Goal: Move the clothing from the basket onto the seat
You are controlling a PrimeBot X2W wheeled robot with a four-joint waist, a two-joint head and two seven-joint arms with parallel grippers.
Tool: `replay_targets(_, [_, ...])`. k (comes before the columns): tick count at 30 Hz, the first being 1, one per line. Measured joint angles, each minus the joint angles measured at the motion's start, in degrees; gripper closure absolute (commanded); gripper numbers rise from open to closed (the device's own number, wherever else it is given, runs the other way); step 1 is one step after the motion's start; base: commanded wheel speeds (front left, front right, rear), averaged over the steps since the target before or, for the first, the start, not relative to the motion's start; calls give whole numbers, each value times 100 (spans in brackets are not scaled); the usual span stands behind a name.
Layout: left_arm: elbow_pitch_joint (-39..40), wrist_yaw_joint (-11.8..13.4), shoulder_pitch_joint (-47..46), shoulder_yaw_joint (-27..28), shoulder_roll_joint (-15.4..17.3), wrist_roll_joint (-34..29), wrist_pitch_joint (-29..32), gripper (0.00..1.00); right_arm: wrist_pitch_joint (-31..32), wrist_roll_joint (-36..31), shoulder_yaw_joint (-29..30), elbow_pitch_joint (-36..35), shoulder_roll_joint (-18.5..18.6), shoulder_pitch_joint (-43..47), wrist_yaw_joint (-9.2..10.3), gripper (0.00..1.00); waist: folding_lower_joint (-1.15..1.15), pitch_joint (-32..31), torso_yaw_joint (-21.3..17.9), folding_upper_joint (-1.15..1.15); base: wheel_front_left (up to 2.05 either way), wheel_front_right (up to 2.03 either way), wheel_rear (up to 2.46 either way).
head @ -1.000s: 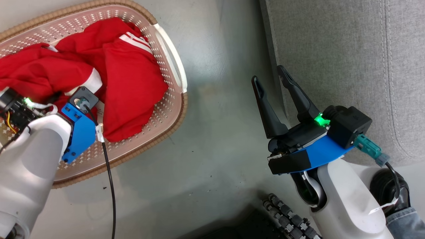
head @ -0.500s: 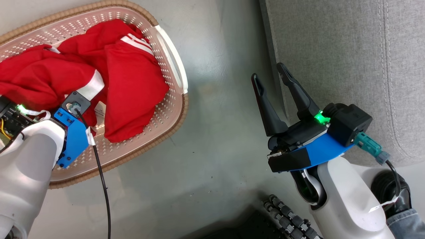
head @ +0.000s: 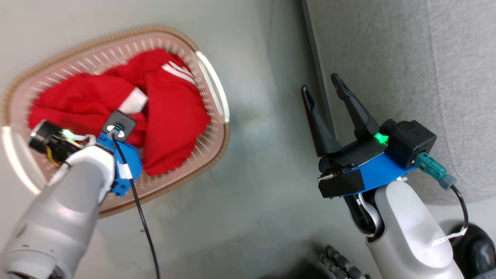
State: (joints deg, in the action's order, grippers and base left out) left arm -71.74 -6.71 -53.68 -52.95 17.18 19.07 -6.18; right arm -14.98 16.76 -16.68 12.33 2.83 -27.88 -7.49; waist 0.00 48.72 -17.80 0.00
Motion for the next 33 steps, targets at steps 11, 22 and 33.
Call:
replay_targets(11, [31, -46, 471, 293, -726, 684, -570, 100, -5, -448, 303, 370, -4, 415, 0, 0, 0, -1255, 414, 0, 0, 0, 0])
replay_targets(22, [436, -73, 1144, 464, -1229, 1195, -860, 100, -5, -633, 398, 765, -5, 1033, 0, 0, -1, -2738, 915, 1, 0, 0, 0])
replay_targets(33, [1415, -73, 1368, 442, -1394, 1488, -880, 100, 135, -697, 445, 914, -3, 1611, 0, 0, -2, -4014, 1444, 0, 0, 0, 0])
